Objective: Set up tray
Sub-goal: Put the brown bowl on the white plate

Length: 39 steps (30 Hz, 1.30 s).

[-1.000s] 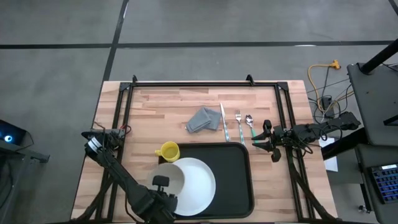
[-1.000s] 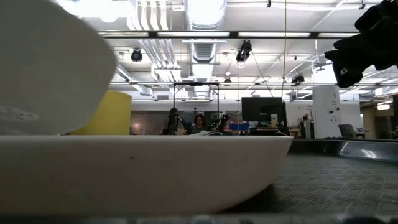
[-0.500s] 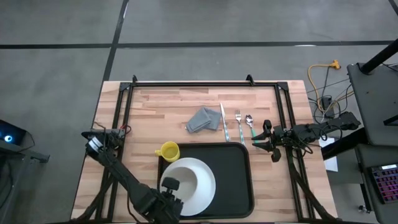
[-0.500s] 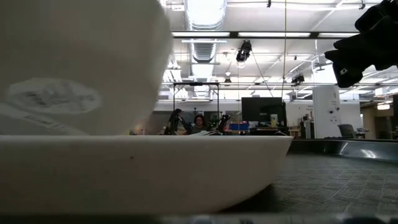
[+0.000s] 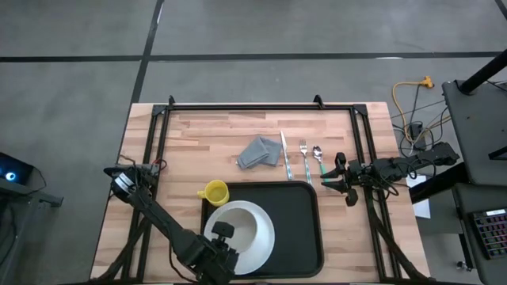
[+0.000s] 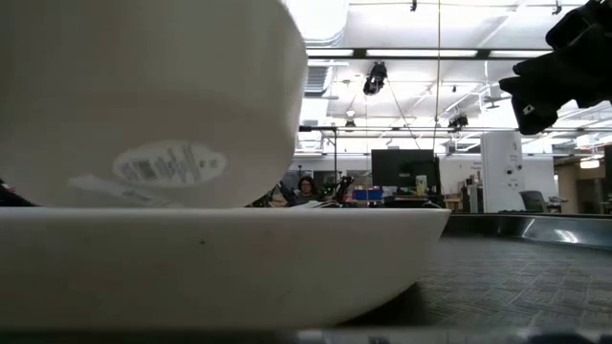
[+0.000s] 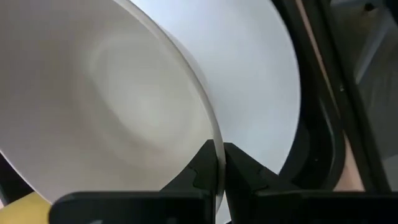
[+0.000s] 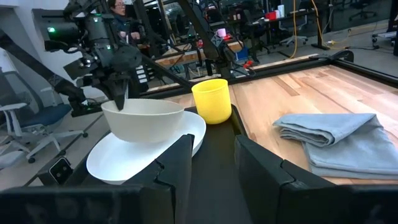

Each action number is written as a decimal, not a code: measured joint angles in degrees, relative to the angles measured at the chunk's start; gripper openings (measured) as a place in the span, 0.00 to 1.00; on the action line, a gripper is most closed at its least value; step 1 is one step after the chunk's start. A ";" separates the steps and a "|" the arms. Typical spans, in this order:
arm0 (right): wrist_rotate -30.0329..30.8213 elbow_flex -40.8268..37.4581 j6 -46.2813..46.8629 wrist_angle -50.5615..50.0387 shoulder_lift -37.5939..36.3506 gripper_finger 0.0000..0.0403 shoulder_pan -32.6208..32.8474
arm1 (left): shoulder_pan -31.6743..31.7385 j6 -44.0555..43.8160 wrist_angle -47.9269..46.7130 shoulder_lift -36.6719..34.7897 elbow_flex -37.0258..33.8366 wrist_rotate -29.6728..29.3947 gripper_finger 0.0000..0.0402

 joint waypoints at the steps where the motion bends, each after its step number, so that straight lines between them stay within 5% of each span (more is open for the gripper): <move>1: 0.00 0.02 0.00 0.00 0.00 0.28 0.00 | 0.14 -0.18 0.01 0.44 -0.20 0.05 0.00; 25: 0.00 0.00 0.00 0.00 -0.02 0.28 0.00 | 0.28 -3.69 3.13 3.05 0.42 3.71 0.00; 39: 0.00 0.00 0.00 0.01 -0.02 0.28 0.00 | 0.97 -3.96 4.93 3.05 0.31 6.36 0.12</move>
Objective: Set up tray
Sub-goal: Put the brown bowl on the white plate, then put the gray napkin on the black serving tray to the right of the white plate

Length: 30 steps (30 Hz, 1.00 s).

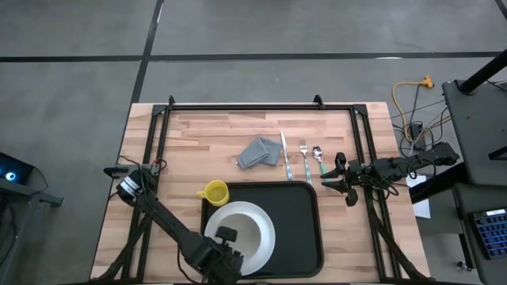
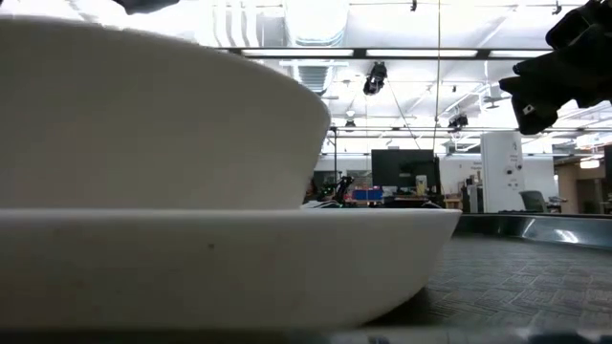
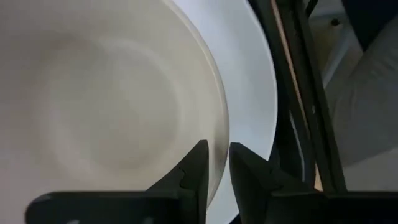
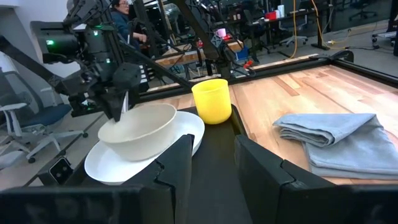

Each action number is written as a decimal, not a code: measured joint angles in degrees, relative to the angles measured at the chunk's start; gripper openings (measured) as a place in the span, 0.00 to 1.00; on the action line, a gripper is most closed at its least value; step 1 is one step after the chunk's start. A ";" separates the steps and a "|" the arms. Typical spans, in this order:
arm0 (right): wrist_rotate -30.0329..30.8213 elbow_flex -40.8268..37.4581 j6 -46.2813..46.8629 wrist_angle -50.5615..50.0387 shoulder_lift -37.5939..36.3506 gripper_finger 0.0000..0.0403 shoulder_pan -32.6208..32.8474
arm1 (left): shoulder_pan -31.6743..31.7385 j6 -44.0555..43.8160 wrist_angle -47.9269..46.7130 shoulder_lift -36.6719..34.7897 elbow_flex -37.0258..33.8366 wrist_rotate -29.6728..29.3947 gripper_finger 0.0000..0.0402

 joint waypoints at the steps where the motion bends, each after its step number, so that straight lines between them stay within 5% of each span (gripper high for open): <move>1: 0.00 0.02 0.00 0.00 0.00 0.28 0.00 | 0.13 0.00 0.57 0.00 0.00 0.00 0.12; 30: 0.00 0.01 0.00 0.00 0.02 0.28 0.00 | 0.24 1.23 1.34 -1.55 4.91 3.27 0.12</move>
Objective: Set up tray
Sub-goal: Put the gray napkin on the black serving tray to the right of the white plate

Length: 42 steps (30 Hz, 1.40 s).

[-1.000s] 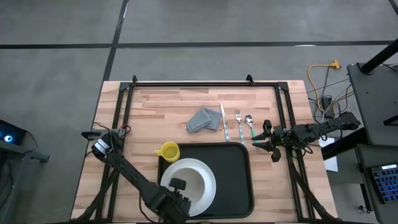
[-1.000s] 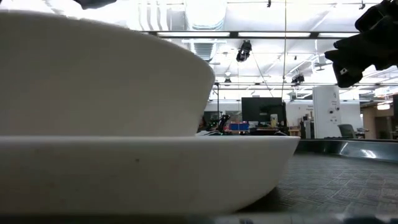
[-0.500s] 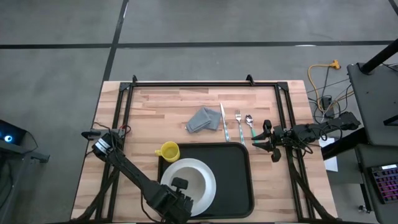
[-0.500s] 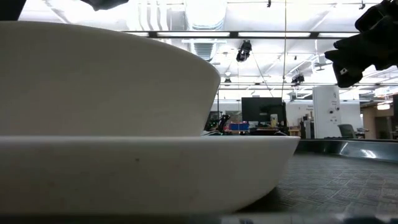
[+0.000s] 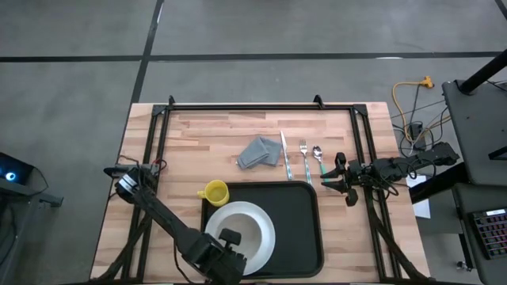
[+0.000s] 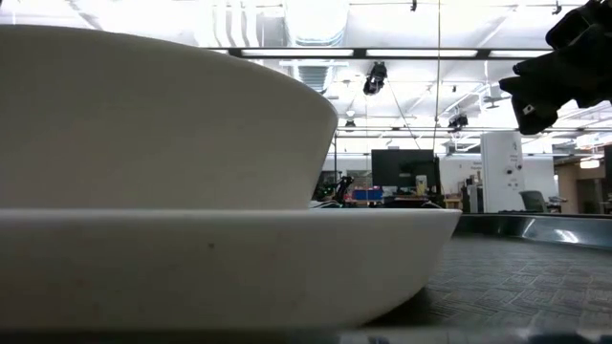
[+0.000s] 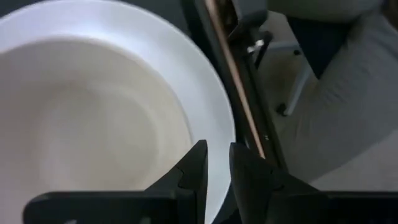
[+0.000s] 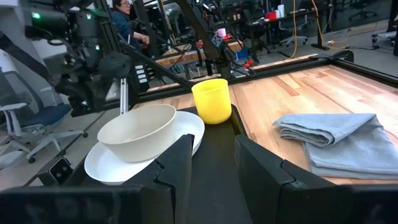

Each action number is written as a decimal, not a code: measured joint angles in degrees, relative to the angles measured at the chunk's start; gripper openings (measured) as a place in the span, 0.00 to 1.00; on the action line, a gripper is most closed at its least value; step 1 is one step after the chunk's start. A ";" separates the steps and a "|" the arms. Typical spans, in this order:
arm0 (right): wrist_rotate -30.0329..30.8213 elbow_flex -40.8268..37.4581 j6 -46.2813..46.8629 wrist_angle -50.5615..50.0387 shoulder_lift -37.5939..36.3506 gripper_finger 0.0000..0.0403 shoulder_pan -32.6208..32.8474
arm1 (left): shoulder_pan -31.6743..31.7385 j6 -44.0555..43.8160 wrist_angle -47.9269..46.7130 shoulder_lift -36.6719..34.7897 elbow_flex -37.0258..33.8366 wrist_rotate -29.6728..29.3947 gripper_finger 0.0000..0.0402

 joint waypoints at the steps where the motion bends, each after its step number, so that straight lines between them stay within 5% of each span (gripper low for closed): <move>1: 0.01 0.00 0.00 0.00 0.00 0.28 0.00 | -0.25 0.88 -0.02 0.00 0.29 -0.08 0.12; 19: 0.00 -0.01 0.00 -0.01 0.00 0.28 0.00 | 0.26 2.27 4.24 -0.09 0.68 -0.06 0.12; 31: 0.00 -0.01 0.00 -0.01 0.00 0.28 0.00 | -0.14 15.36 3.36 -7.25 -0.65 -0.16 0.12; 37: 0.00 0.01 0.00 0.01 0.00 0.28 0.00 | -0.22 21.39 9.16 -16.10 -7.91 -0.28 0.12; 42: 0.00 0.00 0.00 0.00 -0.02 0.28 0.00 | -0.22 23.60 20.41 -26.87 -23.59 -0.27 0.12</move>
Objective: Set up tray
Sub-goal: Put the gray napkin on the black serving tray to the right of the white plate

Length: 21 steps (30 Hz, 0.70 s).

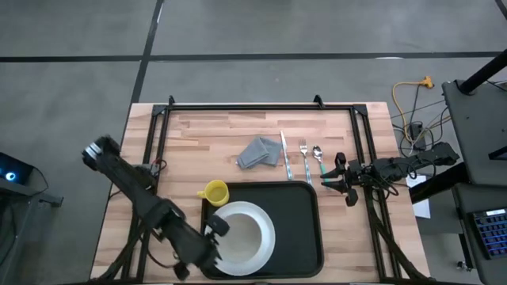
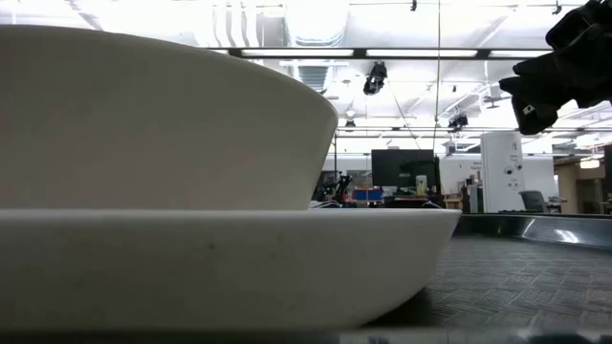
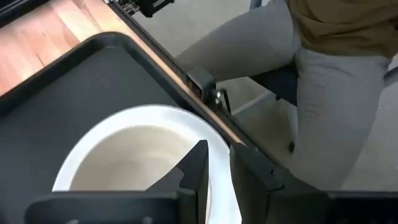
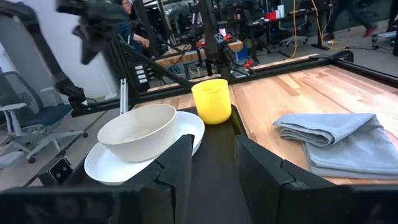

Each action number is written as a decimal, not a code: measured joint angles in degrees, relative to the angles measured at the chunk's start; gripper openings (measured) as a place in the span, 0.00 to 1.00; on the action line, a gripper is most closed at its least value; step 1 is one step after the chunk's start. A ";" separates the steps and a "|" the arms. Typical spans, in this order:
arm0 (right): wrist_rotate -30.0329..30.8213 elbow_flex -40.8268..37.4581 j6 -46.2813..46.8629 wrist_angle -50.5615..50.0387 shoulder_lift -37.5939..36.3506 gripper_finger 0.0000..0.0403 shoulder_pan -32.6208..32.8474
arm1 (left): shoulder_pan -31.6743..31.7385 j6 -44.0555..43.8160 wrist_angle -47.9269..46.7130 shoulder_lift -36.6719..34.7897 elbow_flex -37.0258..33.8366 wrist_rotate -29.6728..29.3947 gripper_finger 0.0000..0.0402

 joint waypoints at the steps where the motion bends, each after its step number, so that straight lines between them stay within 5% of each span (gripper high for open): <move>1: 0.00 -0.01 0.00 -0.01 0.00 0.28 -0.01 | 0.00 -0.16 2.46 -2.54 -3.78 0.00 0.12; 11: 0.00 0.01 0.00 -0.01 0.00 0.28 0.00 | 0.00 -1.16 34.03 -33.06 -38.37 -0.03 0.12; 21: 0.00 -0.01 0.00 -0.01 0.00 0.28 0.00 | 0.00 -0.83 52.07 -62.59 -61.54 -0.21 0.12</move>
